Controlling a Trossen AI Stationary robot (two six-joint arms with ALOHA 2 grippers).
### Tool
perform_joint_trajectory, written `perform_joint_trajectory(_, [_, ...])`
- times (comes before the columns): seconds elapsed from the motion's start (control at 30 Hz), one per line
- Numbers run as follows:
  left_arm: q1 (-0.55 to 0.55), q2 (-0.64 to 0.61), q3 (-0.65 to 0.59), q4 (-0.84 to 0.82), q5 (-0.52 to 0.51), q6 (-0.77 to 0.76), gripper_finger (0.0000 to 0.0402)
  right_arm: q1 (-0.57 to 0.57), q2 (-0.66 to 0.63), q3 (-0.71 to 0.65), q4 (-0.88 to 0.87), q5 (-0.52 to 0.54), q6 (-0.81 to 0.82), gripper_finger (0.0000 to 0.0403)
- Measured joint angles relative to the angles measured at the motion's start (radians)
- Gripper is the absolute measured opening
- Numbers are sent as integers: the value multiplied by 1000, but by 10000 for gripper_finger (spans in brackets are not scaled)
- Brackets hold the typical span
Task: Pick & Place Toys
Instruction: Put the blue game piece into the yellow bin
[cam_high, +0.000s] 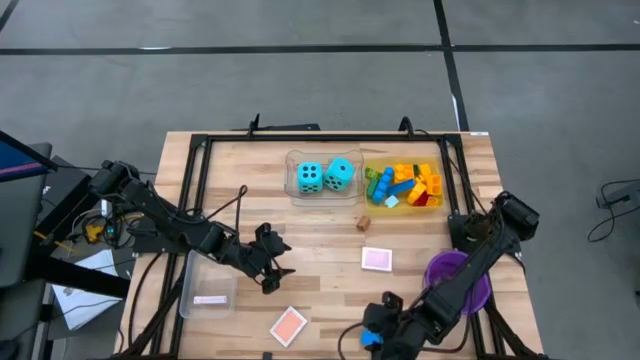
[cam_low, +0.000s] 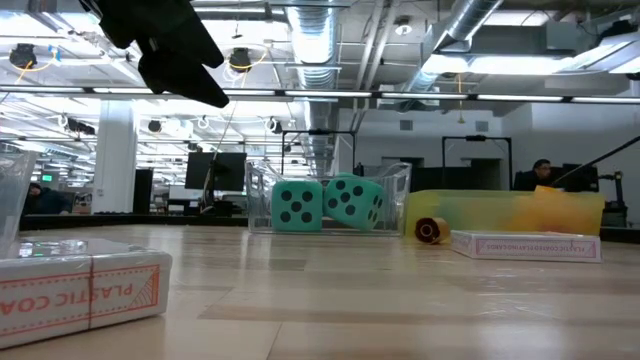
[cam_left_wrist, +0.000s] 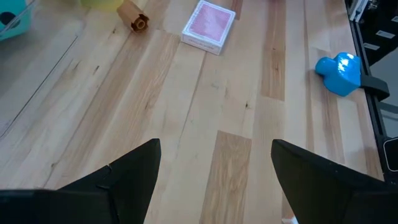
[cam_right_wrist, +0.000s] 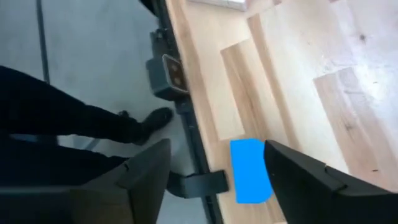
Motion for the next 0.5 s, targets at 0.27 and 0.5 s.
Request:
perform_joint_trajectory(0.27, [5,0,0,4,-1,1,301,30,47,-1,9,-1,-71,285])
perform_joint_trajectory(0.5, [6,0,0,4,-1,1,301,47,127,-1,18,-4,-77,313])
